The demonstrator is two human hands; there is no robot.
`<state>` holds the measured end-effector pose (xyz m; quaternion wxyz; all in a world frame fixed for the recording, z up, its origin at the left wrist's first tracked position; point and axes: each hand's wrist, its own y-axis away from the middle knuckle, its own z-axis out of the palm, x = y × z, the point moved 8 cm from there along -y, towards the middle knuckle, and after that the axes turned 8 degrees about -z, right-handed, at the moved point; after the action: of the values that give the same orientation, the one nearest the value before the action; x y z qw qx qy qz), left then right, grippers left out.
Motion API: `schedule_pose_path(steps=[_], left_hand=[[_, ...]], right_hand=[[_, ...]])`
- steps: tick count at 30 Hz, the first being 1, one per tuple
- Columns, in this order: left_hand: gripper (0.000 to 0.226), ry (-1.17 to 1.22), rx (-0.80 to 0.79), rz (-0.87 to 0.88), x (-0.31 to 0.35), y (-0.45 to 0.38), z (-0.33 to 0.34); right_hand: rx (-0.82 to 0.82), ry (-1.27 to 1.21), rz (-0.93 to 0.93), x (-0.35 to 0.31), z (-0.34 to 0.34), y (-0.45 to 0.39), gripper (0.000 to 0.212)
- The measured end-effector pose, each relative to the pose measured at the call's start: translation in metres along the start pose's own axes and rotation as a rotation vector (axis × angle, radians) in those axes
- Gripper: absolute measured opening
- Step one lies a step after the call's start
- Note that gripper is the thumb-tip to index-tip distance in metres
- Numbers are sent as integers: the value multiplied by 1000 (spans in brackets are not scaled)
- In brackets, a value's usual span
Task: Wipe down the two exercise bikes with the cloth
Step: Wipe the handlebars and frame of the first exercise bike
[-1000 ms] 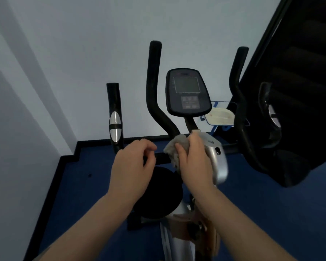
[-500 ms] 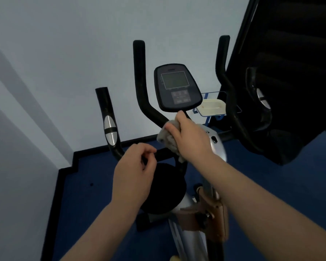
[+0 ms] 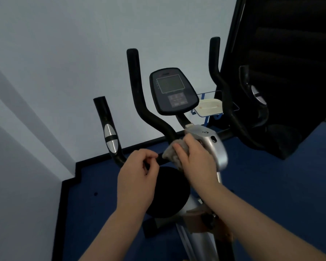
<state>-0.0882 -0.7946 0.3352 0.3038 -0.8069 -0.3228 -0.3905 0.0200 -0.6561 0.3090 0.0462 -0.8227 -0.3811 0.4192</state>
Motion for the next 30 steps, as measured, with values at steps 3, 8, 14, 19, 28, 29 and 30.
schedule_pose_path(steps=[3, 8, 14, 19, 28, 29, 30], left_hand=[[18, -21, -6, 24, 2, -2, 1], [20, -21, -13, -23, 0, -1, 2], [19, -35, -17, -20, 0, -3, 2], [20, -13, -19, -67, -6, -2, 1], [20, -6, -15, -58, -7, -3, 3], [21, -5, -15, -65, -8, -3, 3], [21, 0, -15, -66, -7, -3, 3]], right_hand=[[-95, 112, -64, -6, 1, -22, 28], [18, 57, 37, -6, 2, -31, 30], [-112, 174, -81, -9, 1, -33, 29], [1, 60, 6, -2, 1, -14, 31], [-38, 106, -8, -9, 5, -37, 30], [-34, 83, -19, -8, 3, -24, 29], [-48, 71, -46, -8, 0, -13, 29]])
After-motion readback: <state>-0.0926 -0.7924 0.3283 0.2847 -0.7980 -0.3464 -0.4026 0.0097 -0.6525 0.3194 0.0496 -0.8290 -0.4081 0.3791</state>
